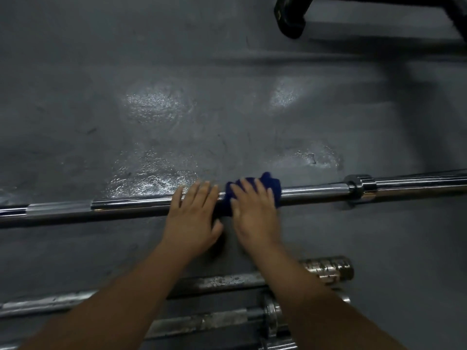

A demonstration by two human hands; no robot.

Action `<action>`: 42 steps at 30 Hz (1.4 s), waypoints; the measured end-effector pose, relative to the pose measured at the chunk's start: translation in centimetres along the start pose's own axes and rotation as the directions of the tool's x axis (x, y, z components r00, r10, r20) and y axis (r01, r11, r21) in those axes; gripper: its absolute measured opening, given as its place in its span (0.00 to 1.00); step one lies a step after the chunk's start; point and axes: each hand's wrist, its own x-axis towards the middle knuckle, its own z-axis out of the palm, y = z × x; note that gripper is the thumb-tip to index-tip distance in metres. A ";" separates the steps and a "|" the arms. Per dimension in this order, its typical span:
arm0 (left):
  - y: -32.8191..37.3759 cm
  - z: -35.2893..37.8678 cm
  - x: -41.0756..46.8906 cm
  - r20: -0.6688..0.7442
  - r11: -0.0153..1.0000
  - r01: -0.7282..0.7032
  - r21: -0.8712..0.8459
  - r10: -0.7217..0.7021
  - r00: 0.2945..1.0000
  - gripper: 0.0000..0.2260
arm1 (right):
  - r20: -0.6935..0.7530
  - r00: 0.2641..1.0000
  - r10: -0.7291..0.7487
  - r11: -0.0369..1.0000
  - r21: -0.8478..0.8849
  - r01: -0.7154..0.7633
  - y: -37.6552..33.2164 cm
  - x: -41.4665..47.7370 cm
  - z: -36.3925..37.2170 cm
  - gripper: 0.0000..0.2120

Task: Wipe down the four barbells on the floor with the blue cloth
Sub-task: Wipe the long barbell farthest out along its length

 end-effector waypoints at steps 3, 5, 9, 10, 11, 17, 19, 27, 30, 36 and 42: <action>-1.2 -0.1 -1.0 -0.008 1.000 -0.025 0.014 0.025 1.000 0.34 | 0.093 0.988 -0.126 0.992 0.009 0.125 0.5 0.0 -0.3 0.21; -1.8 -0.2 -1.4 0.002 0.998 -0.057 0.028 0.057 0.998 0.35 | 0.053 0.982 -0.181 0.982 -0.038 0.183 3.7 0.6 -0.5 0.21; -2.5 -0.3 -2.1 0.026 0.996 -0.088 0.020 0.087 0.996 0.37 | -0.014 0.966 0.256 0.967 0.002 -0.256 6.9 1.1 -1.7 0.20; -2.6 -0.3 -2.2 0.034 0.995 -0.096 0.017 0.095 0.995 0.38 | -0.015 0.961 0.277 0.961 0.010 -0.277 5.2 0.7 -1.4 0.19; -2.6 -0.2 -2.3 0.039 0.994 -0.104 0.015 0.104 0.994 0.38 | 0.001 0.975 0.223 0.975 0.014 -0.223 2.9 0.2 -0.9 0.18; -4.0 0.2 -3.3 0.010 0.997 -0.045 0.061 0.045 0.999 0.37 | 0.144 0.985 -0.091 0.994 -0.046 0.098 -1.7 -1.4 0.3 0.24; -4.8 0.5 -3.9 0.002 0.995 -0.020 0.096 0.020 1.000 0.37 | 0.153 0.975 -0.160 0.982 -0.075 0.172 -0.1 -1.6 0.4 0.25; -4.6 0.1 -2.2 -0.024 0.998 0.051 0.044 -0.050 0.998 0.36 | 0.105 0.993 -0.057 0.993 -0.096 0.067 -1.9 2.7 1.4 0.27; -4.7 -0.2 -1.8 -0.054 0.993 0.117 0.019 -0.116 0.992 0.36 | 0.068 0.995 0.077 0.991 -0.118 -0.069 -3.4 5.0 2.4 0.28; -5.7 -0.6 -2.7 -0.052 0.990 0.140 0.020 -0.139 0.989 0.37 | 0.219 0.975 0.031 0.999 -0.026 -0.026 -3.7 10.4 1.4 0.18; -6.4 -0.5 -2.4 -0.035 0.993 0.112 0.026 -0.111 0.993 0.38 | -0.127 0.986 -0.106 0.993 0.044 0.112 -6.8 3.5 2.5 0.04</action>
